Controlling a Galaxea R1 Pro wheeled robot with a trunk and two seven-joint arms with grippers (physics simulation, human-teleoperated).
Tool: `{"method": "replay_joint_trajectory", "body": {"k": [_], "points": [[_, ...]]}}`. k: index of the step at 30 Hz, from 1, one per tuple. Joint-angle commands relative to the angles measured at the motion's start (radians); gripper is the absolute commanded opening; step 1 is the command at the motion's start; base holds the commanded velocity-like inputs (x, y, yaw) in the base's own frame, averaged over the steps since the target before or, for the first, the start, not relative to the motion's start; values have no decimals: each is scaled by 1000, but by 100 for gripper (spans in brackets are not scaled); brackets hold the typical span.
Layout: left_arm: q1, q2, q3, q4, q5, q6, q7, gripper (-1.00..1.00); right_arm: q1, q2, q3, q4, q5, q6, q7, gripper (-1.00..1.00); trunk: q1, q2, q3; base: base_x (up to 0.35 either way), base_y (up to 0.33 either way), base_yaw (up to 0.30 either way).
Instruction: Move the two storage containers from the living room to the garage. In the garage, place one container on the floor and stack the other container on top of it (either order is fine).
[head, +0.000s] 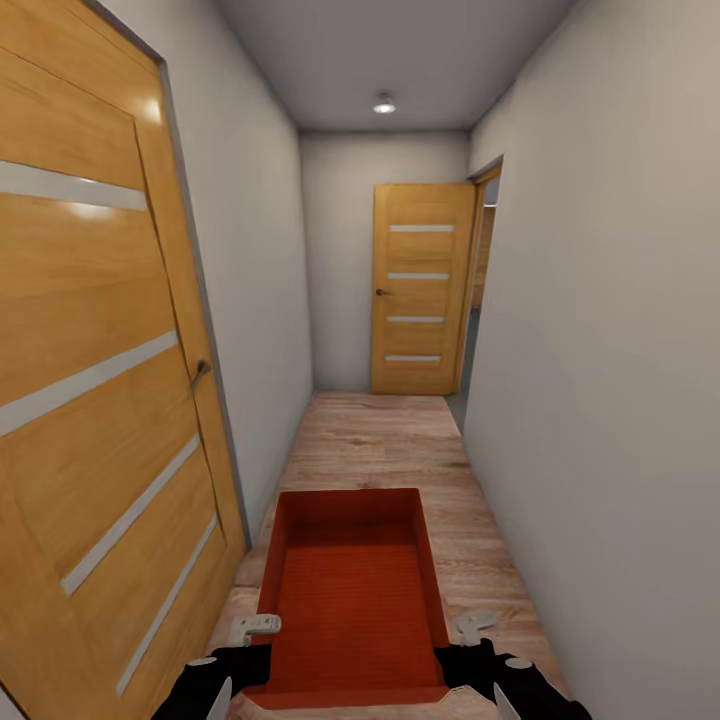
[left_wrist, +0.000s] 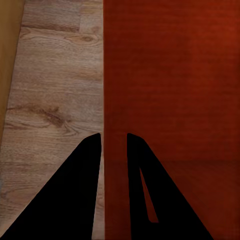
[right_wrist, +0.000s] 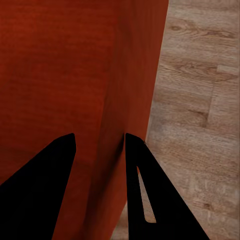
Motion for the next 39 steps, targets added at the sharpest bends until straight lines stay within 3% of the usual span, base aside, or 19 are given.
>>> {"method": "replay_joint_trajectory", "body": {"k": [1,39], "points": [[-1,22,8,0,-28,6,19,-100,0,-1,23,-5,-11,-13,79,-100,1,-1,-2,328,0,0],[-1,22,8,0,-28,6,19,-100,0,-1,23,-5,-11,-13,79,-100,1,-1,-2,328,0,0]]}}
